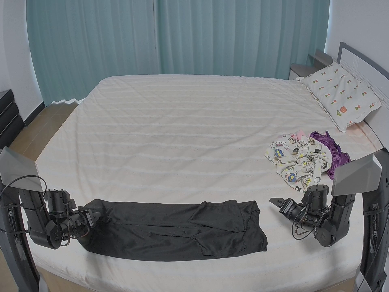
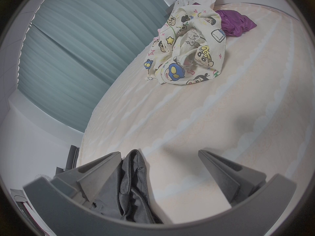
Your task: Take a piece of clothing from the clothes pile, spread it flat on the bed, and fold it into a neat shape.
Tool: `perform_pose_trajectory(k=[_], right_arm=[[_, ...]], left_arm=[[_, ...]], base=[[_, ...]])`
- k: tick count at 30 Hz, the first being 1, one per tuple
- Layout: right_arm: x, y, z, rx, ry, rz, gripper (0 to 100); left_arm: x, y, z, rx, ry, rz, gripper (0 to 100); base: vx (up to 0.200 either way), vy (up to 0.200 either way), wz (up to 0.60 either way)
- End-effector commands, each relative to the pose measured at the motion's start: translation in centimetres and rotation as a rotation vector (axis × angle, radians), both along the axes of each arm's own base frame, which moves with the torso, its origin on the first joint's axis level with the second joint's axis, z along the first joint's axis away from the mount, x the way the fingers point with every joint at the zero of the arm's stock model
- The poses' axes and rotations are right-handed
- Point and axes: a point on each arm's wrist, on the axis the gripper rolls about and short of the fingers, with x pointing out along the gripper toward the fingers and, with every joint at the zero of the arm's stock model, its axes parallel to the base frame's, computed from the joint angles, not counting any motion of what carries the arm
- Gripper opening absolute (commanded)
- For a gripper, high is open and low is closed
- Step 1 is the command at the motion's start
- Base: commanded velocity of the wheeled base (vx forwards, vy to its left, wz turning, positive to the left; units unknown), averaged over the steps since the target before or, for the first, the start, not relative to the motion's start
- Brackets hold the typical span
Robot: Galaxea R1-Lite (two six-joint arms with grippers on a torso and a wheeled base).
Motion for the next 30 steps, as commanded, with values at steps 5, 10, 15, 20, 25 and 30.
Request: perform_pose_trajectory(k=[5, 10, 15, 20, 25, 30], right_arm=[[0.0, 0.0, 0.0, 0.001, 0.0, 0.001, 100], [0.0, 0.0, 0.0, 0.0, 0.001, 0.001, 100], [0.0, 0.1, 0.0, -0.001, 0.001, 0.003, 100], [-0.1, 0.0, 0.1, 0.001, 0.0, 0.002, 100], [0.0, 0.0, 0.1, 0.001, -0.002, 0.001, 100], [0.0, 0.1, 0.1, 0.001, -0.002, 0.002, 100]], left_arm=[[-0.2, -0.9, 0.2, 0.02, 0.001, -0.03, 0], [-0.2, -1.2, 0.6, 0.123, 0.001, -0.022, 0], [-0.2, -1.2, 2.1, 0.131, -0.052, -0.017, 0], [-0.1, -1.3, 2.9, 0.123, -0.081, -0.024, 0], [0.0, -3.1, 2.6, 0.076, -0.079, -0.037, 0], [0.0, -5.6, 2.7, 0.083, -0.087, -0.04, 0]], base=[[0.0, 0.0, 0.0], [0.0, 0.0, 0.0], [0.0, 0.0, 0.0], [0.0, 0.0, 0.0], [0.0, 0.0, 0.0], [0.0, 0.0, 0.0]])
